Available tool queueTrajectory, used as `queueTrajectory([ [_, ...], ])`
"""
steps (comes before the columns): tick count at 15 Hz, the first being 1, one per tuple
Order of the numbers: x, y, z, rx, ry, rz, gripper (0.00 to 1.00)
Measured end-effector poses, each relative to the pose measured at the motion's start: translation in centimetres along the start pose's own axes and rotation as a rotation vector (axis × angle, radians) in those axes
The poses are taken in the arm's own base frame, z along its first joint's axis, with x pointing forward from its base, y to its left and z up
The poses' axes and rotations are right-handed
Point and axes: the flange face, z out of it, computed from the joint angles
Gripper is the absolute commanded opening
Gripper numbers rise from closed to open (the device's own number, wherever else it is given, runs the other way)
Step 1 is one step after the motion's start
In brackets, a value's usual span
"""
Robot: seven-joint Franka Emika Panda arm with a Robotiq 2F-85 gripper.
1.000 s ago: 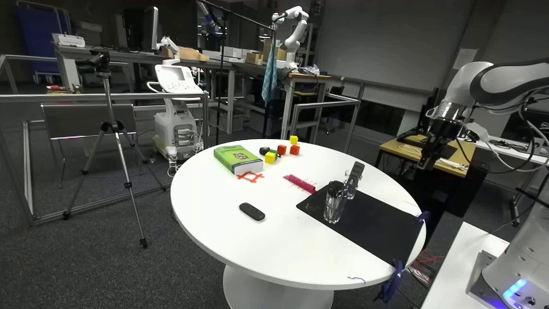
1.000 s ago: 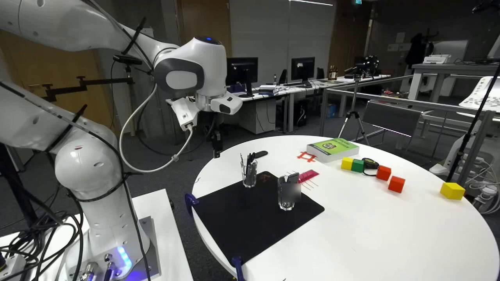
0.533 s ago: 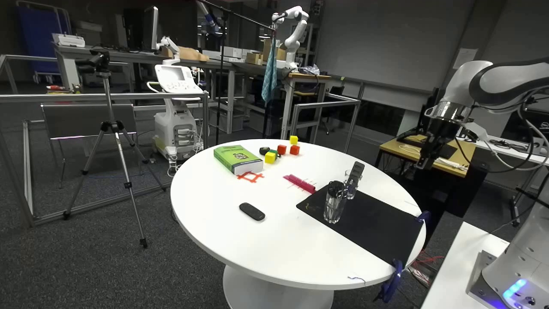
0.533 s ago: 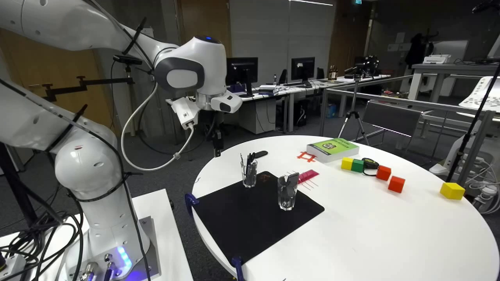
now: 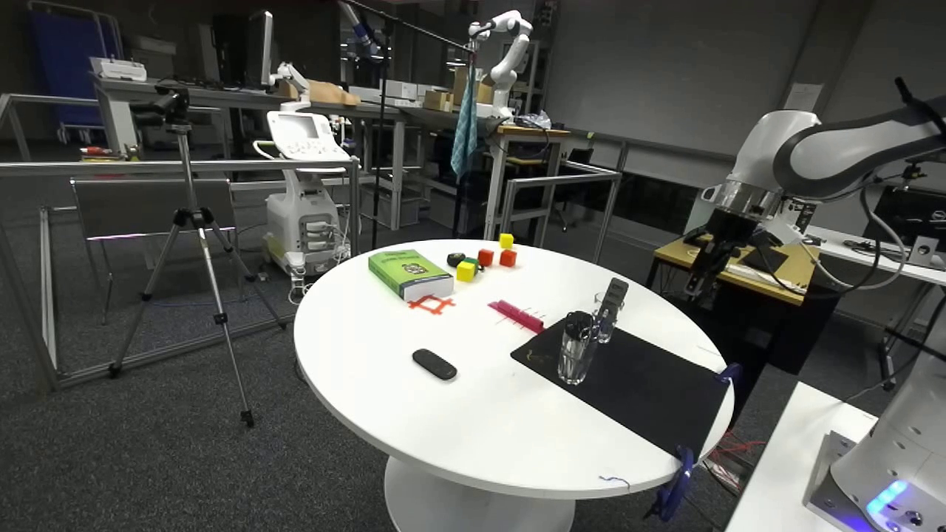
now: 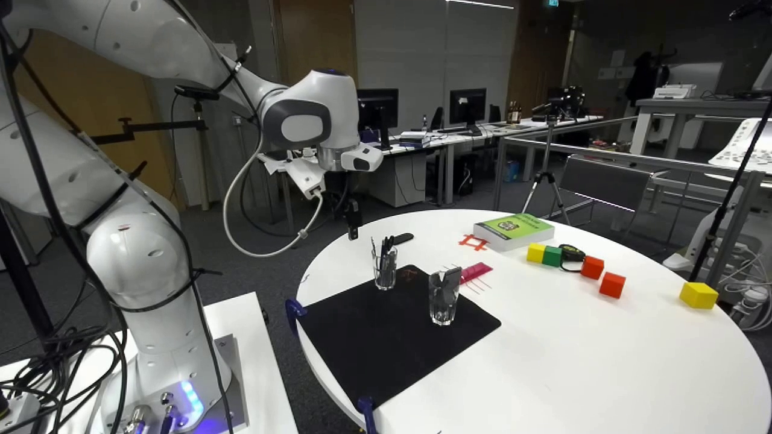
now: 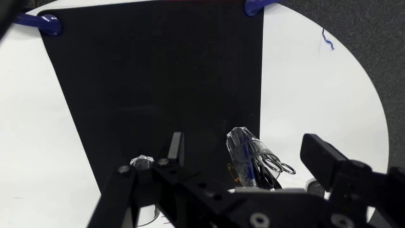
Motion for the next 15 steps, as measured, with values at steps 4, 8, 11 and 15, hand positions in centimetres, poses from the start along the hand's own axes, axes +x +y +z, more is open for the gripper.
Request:
queueTrajectory([
  [4,2.5,-0.4,1.7,-0.014,-0.026,-0.006,1.00],
  [8,5.1,-0.3,2.8,-0.016,-0.054,0.000,1.00],
  [11,7.1,-0.2,3.5,-0.018,-0.058,0.003,1.00],
  [15,9.3,-0.1,4.4,-0.021,-0.055,0.009,1.00],
])
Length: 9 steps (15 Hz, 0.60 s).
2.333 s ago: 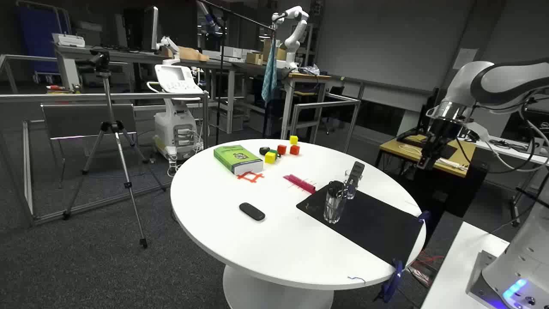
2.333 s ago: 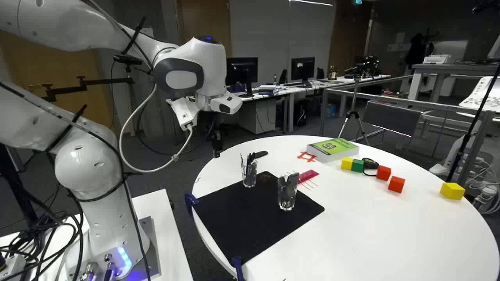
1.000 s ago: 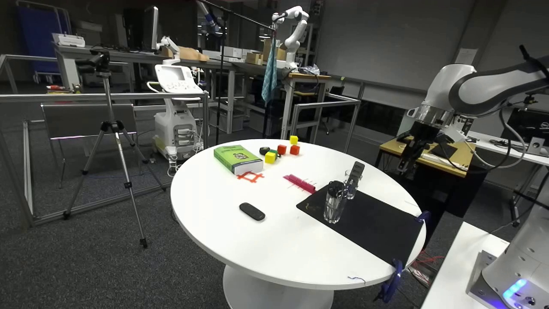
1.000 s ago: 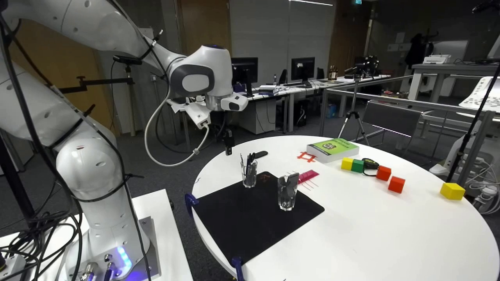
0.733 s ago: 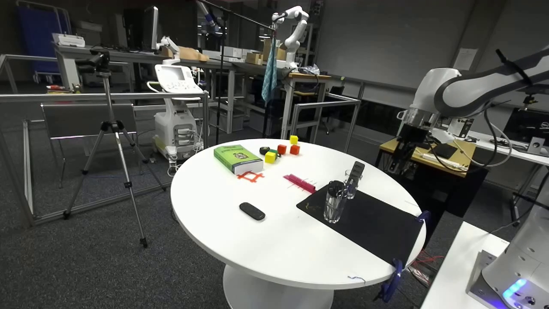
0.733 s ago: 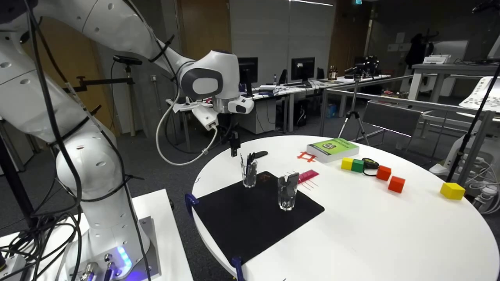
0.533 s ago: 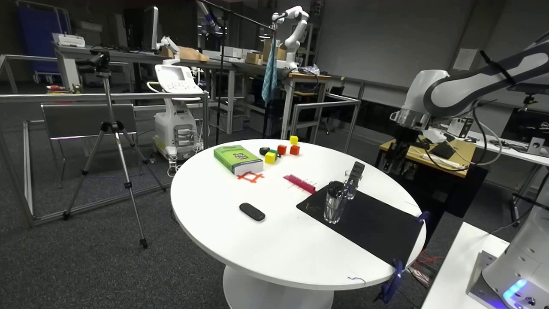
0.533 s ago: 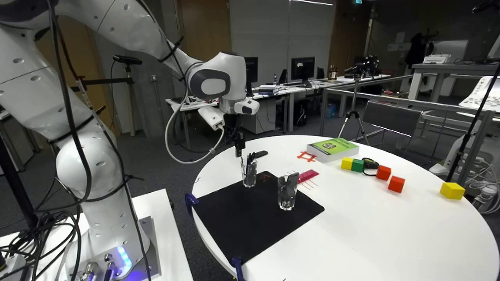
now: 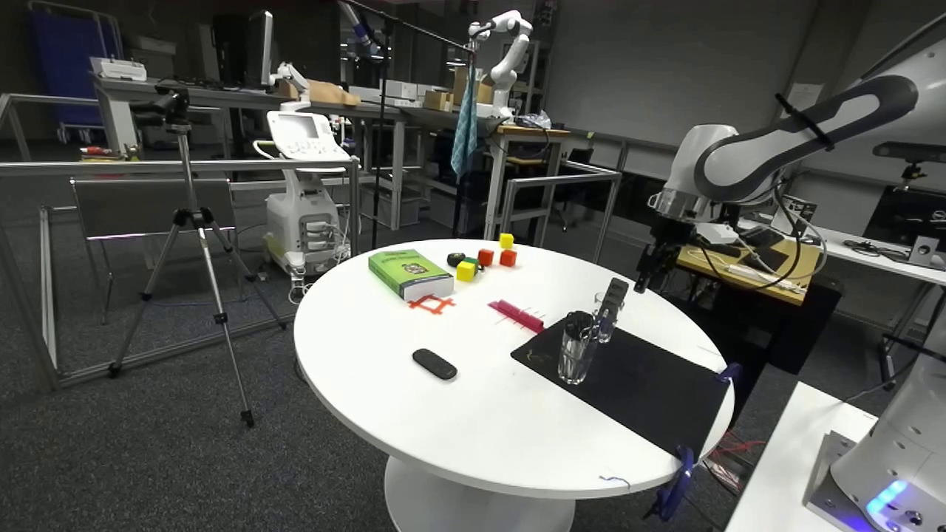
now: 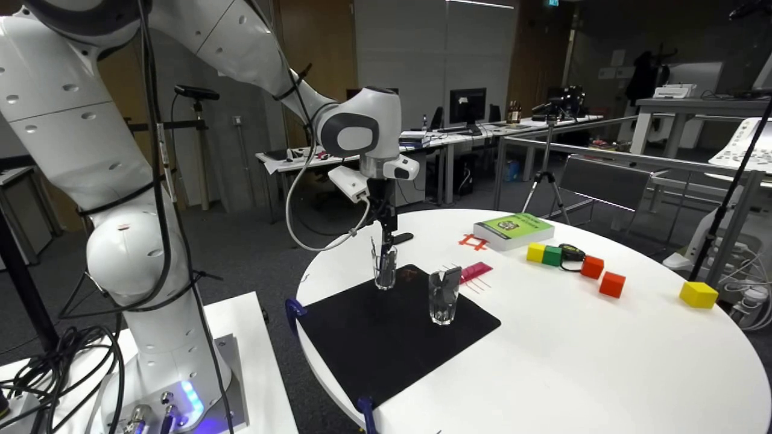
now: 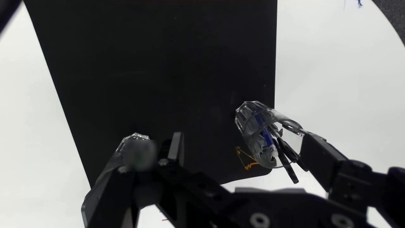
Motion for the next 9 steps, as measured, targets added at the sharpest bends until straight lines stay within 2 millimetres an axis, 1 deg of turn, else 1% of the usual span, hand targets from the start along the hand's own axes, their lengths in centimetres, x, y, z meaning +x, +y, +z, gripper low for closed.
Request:
queueTrajectory([
  [4,1.7,0.0,1.2,-0.005,0.012,0.014,1.00],
  [9,3.6,-0.5,2.9,-0.011,0.034,0.020,1.00],
])
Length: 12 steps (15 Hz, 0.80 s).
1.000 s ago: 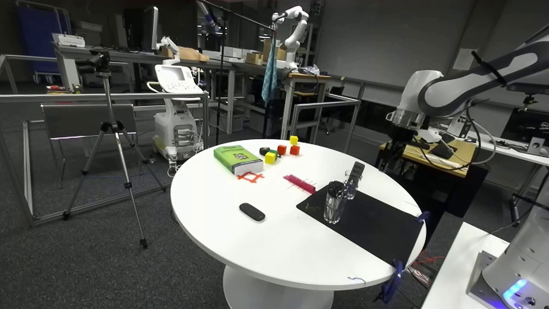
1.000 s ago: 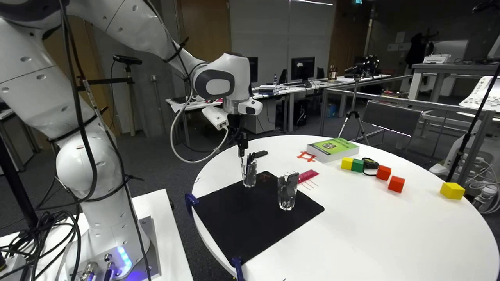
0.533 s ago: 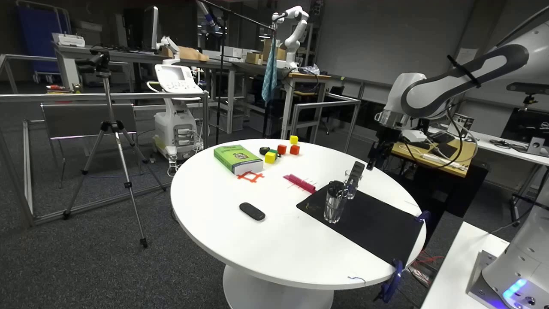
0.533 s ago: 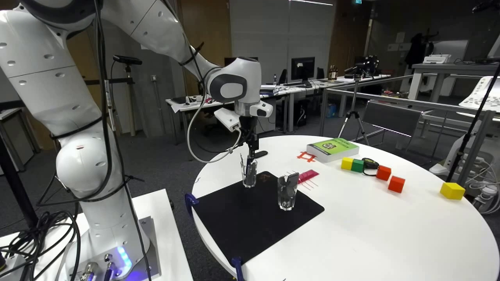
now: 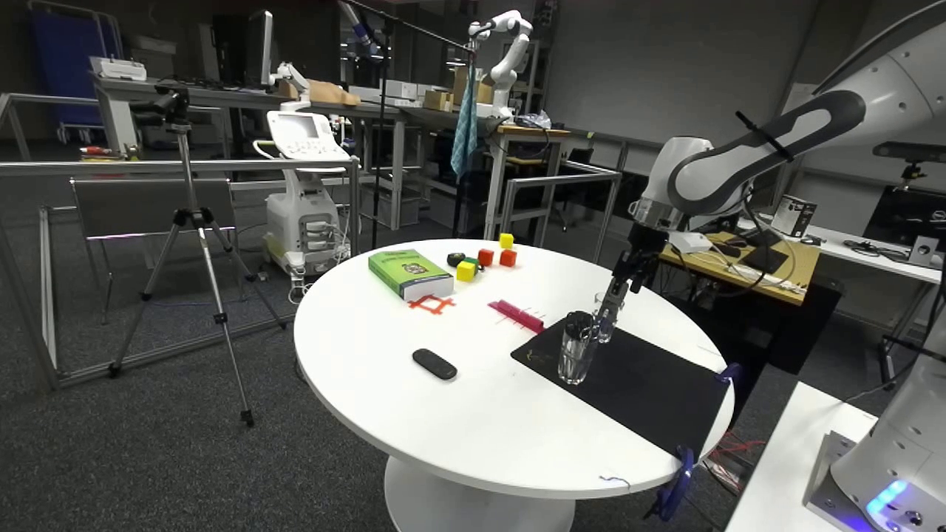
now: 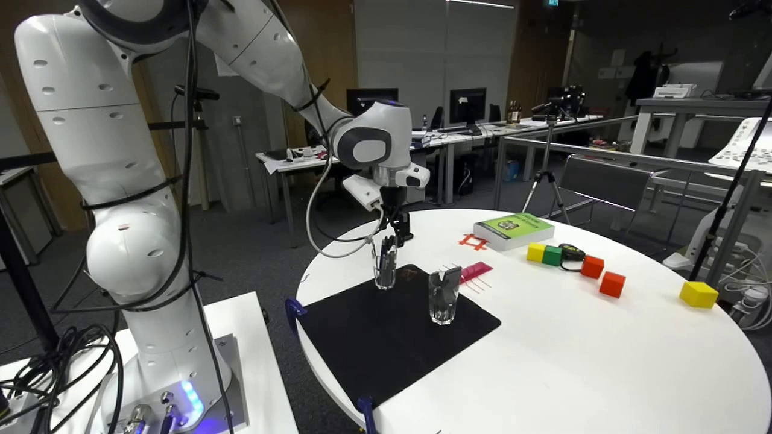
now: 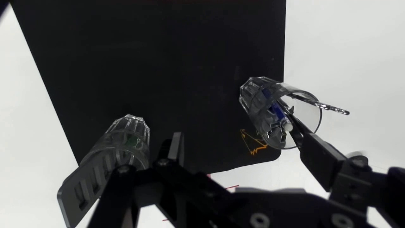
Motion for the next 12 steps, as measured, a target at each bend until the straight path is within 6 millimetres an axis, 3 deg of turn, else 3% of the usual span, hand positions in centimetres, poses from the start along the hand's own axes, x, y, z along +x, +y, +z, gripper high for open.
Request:
queueTrajectory([
  [12,3.2,-3.2,2.4,0.071,0.004,0.039,1.00],
])
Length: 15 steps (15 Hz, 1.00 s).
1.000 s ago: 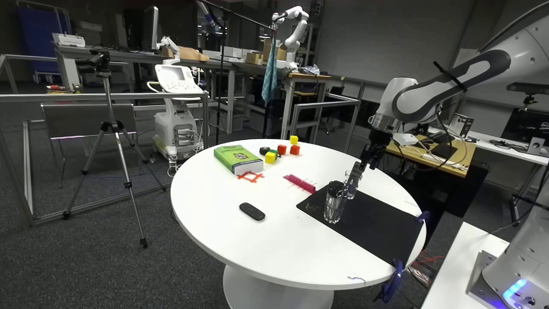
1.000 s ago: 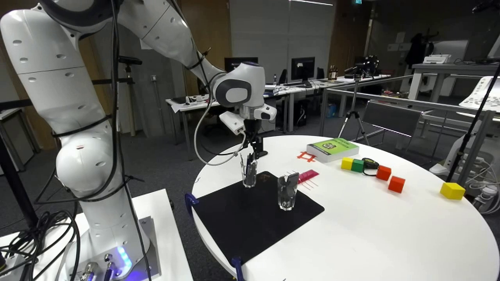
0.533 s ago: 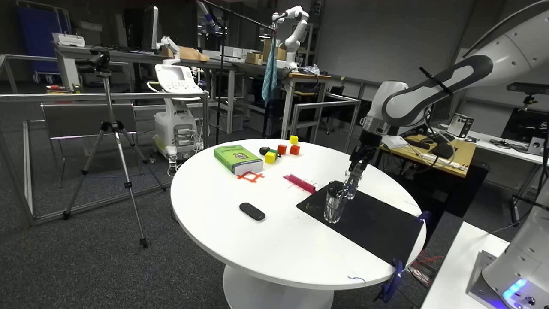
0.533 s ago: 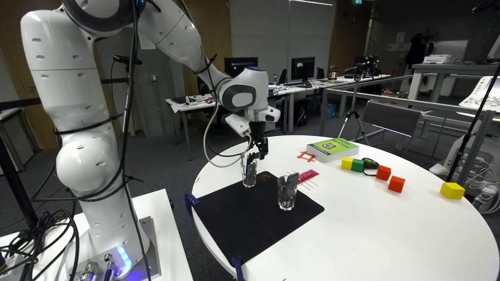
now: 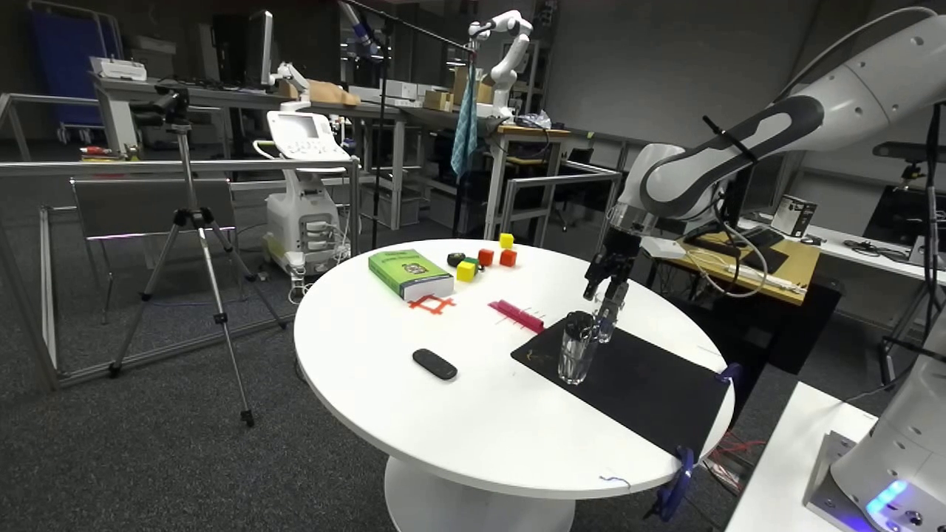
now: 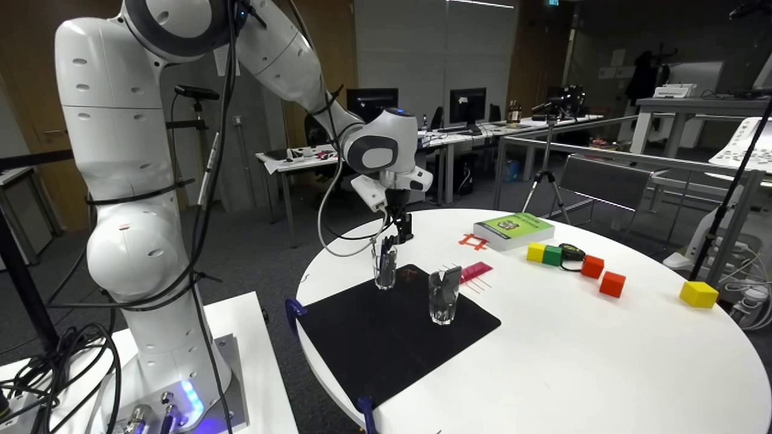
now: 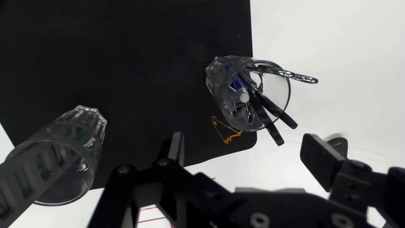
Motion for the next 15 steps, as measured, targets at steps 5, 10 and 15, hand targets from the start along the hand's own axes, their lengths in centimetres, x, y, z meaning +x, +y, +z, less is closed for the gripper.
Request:
queueTrajectory([
  [5,-0.5,-0.6,1.2,0.003,-0.052,0.020,1.00],
  [10,-1.2,-1.1,1.7,0.002,-0.107,0.036,1.00],
  [15,-1.3,-1.7,1.9,-0.009,-0.112,0.053,1.00],
])
